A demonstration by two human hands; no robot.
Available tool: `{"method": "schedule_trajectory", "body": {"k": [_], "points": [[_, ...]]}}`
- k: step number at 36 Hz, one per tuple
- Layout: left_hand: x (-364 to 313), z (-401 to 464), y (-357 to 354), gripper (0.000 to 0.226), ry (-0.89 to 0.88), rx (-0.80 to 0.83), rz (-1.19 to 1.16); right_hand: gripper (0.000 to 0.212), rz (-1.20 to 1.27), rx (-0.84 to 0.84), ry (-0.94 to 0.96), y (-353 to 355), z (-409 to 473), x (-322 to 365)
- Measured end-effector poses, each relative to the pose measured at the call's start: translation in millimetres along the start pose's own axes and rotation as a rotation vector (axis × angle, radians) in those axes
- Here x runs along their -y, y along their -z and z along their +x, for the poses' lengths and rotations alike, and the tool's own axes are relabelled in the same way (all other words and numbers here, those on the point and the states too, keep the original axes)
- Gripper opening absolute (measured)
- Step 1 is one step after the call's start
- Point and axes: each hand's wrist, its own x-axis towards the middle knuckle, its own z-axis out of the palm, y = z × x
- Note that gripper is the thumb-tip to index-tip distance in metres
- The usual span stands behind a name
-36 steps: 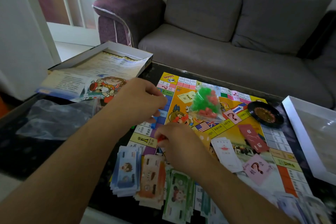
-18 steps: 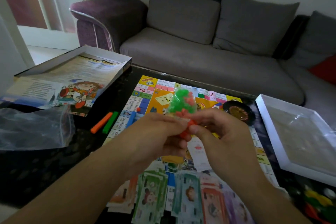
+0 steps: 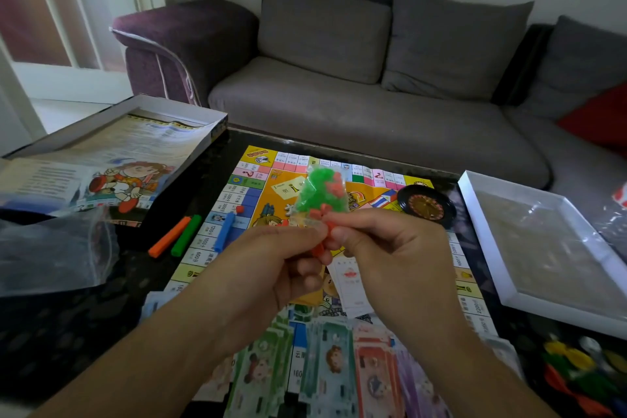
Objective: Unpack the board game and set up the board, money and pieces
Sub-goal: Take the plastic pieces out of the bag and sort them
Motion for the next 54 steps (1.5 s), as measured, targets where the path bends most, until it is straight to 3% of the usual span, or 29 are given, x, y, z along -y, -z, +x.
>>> {"method": "schedule_trajectory", "body": {"k": [12, 24, 38, 42, 49, 54], "points": [[0.3, -5.7, -2.8, 0.019, -0.052, -0.060, -0.066, 0.029, -0.139, -0.023, 0.109, -6.3, -8.8, -0.4], [-0.5, -13.6, -5.0, 0.022, -0.071, -0.095, -0.071, 0.030, -0.212, 0.019, 0.081, -5.6, -5.4, 3.7], [4.6, -14.9, -8.2, 0.026, -0.112, -0.097, -0.005, 0.030, -0.237, -0.030, 0.159, -6.5, -7.0, 2.2], [1.3, -16.4, -10.5, 0.021, -0.117, -0.068, 0.008, 0.027, -0.098, 0.003, 0.071, 0.4, -0.3, 7.1], [-11.6, -19.3, -7.9, 0.025, -0.252, -0.102, 0.331, 0.029, 0.062, 0.016, -0.065, 19.7, 6.6, 18.8], [-17.4, -20.0, -2.5, 0.035, -0.345, -0.108, 0.599, 0.028, 0.004, 0.088, -0.087, 13.8, 6.3, 17.5]]}}
